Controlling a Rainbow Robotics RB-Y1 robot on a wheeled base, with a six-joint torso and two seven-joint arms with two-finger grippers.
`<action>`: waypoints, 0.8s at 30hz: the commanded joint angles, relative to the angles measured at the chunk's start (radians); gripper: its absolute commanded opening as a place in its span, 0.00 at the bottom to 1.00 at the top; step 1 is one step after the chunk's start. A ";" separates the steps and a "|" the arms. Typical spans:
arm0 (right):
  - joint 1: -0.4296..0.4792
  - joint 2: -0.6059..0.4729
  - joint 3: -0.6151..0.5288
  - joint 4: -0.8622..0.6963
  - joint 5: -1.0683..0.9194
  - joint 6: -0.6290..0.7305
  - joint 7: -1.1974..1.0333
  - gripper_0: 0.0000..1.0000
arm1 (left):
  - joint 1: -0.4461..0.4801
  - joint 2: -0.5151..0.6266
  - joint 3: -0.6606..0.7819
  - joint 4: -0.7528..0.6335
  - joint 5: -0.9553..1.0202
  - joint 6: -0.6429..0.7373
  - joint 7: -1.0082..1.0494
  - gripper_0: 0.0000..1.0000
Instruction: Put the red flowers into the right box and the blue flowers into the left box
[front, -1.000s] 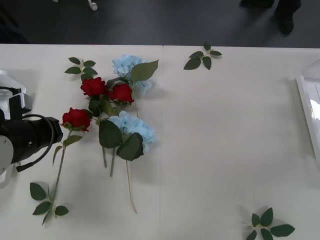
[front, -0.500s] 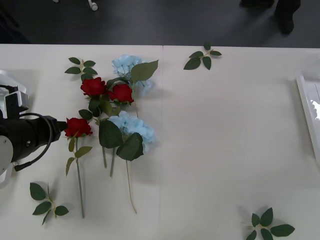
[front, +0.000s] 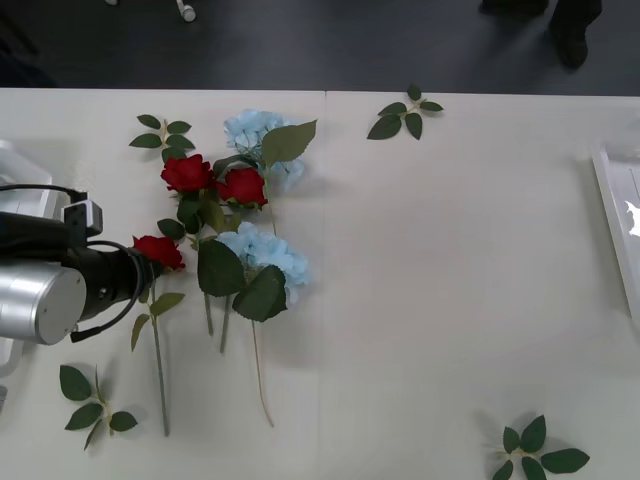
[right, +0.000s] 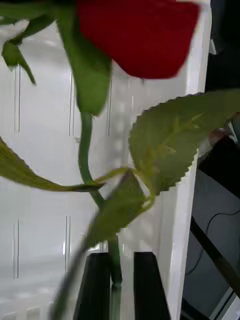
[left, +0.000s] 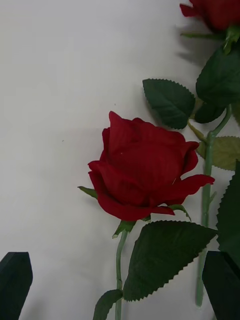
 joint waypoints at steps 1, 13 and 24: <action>-0.014 0.009 -0.008 0.003 -0.050 -0.043 -0.005 0.78 | -0.057 0.007 -0.041 0.062 -0.045 0.003 0.035 1.00; -0.010 0.012 -0.008 0.003 -0.086 -0.079 -0.012 0.81 | -0.124 0.005 -0.112 0.267 -0.089 -0.077 0.030 1.00; -0.010 0.022 -0.096 -0.152 -0.108 0.037 -0.038 0.81 | -0.145 -0.001 -0.120 0.339 -0.071 -0.120 0.013 0.82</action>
